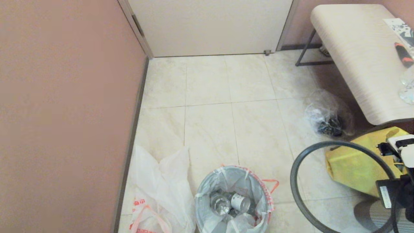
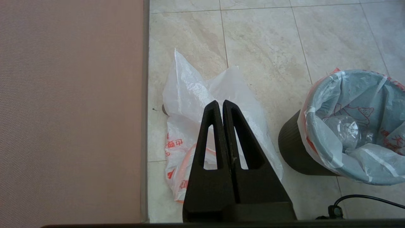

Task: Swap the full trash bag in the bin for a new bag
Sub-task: Place the trash can ring on the floor

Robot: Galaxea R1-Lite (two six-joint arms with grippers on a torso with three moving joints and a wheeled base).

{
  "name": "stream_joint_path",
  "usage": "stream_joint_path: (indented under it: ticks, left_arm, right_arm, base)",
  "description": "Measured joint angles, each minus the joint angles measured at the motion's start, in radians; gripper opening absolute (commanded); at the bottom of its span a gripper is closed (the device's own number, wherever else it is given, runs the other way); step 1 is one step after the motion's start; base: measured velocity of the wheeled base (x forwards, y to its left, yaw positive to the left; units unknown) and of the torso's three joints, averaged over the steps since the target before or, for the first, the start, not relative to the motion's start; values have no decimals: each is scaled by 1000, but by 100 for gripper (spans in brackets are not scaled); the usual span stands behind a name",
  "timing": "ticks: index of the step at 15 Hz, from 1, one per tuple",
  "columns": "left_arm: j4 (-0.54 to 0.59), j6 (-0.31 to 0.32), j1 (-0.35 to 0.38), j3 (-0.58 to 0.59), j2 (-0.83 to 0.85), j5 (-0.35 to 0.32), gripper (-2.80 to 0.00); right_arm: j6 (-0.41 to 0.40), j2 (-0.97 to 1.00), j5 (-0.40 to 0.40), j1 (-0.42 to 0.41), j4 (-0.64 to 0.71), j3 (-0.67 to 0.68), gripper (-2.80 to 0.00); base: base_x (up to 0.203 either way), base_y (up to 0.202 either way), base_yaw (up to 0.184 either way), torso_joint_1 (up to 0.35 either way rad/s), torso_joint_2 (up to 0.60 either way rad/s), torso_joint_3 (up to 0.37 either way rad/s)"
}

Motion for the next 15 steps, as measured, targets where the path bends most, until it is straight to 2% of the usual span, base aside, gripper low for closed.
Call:
stream_joint_path:
  ticks: [3, 6, 8, 9, 10, 12, 15]
  left_arm:
    - [0, 0, 0, 0, 0, 1, -280]
    - [0, 0, 0, 0, 0, 0, -280]
    - [0, 0, 0, 0, 0, 1, -280]
    - [0, 0, 0, 0, 0, 0, -280]
    - [0, 0, 0, 0, 0, 0, -280]
    - [0, 0, 0, 0, 0, 0, -280]
    - [0, 0, 0, 0, 0, 0, -280]
  right_arm:
    - [-4, 117, 120, -109, -121, 44, -280]
    - [-44, 364, 255, -207, -313, 49, -280]
    - [-98, 561, 300, -247, -457, 27, -280]
    - [-132, 659, 314, -262, -532, 7, -98]
    - [-163, 753, 327, -273, -602, -17, 0]
    - [-235, 921, 348, -294, -732, -60, 0]
    - [-276, 1006, 357, -311, -790, -60, 0]
  base:
    - [0, 0, 0, 0, 0, 0]
    - [0, 0, 0, 0, 0, 0]
    - [0, 0, 0, 0, 0, 0]
    - [0, 0, 0, 0, 0, 0]
    - [0, 0, 0, 0, 0, 0]
    - [0, 0, 0, 0, 0, 0]
    - [0, 0, 0, 0, 0, 0]
